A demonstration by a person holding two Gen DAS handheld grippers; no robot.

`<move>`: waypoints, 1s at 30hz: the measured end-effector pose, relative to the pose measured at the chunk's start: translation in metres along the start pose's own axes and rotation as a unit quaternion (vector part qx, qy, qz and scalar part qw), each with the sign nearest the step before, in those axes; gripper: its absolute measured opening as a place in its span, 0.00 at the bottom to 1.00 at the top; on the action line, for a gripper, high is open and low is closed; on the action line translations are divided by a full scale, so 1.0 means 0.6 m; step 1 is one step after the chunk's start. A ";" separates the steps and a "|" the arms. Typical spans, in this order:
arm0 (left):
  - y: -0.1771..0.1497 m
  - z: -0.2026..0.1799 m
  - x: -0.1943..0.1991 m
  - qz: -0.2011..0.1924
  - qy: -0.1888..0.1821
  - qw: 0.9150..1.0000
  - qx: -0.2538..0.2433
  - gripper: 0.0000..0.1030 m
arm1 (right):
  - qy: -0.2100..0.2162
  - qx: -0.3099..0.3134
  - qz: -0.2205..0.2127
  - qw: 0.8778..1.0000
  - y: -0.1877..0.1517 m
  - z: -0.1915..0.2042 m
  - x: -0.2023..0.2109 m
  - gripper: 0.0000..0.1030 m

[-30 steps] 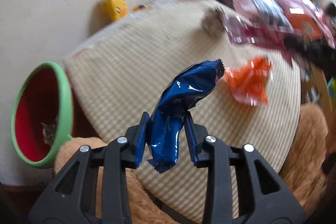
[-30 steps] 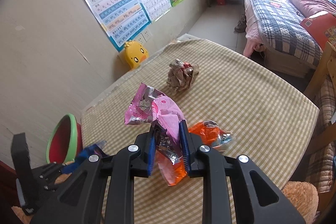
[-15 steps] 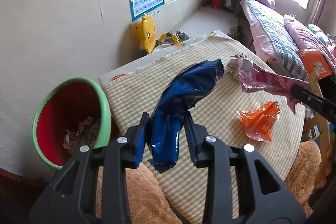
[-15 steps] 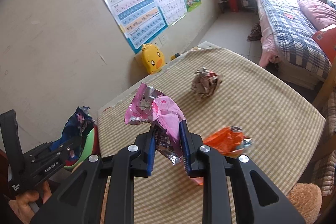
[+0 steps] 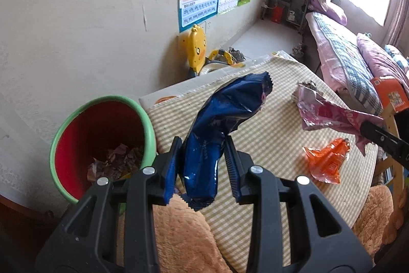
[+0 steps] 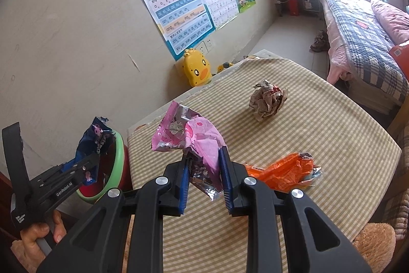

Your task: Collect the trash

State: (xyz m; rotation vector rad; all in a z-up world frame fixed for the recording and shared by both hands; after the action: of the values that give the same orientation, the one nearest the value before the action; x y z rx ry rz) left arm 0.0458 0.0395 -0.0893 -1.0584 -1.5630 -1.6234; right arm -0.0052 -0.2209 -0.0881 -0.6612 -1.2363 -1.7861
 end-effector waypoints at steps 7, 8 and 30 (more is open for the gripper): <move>0.000 0.027 0.001 -0.006 0.001 1.000 0.019 0.32 | 0.000 0.015 0.011 1.000 -0.004 0.027 -0.011 0.22; -0.001 0.030 0.001 -0.006 0.001 1.000 0.022 0.32 | 0.000 0.018 0.012 1.000 -0.004 0.033 -0.013 0.22; -0.015 0.147 -0.012 -0.006 0.025 0.995 0.092 0.32 | 0.019 0.091 0.037 0.995 0.015 0.153 -0.058 0.22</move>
State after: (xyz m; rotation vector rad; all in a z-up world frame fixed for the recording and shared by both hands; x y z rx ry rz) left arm 0.0519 0.1270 -0.1028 -0.9049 -1.6518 -1.4708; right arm 0.0164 -0.1255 -0.0769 -0.5581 -1.3143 -1.5964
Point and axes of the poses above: each gripper's, at about its wrist camera, not at the fingertips, and x roughly against the way its jaws point, z to its left, y to its top, the point moved 1 cm from there along -x, roughly the way its jaws point, and after that the axes turned 13 degrees about z, right-handed, at the moved point
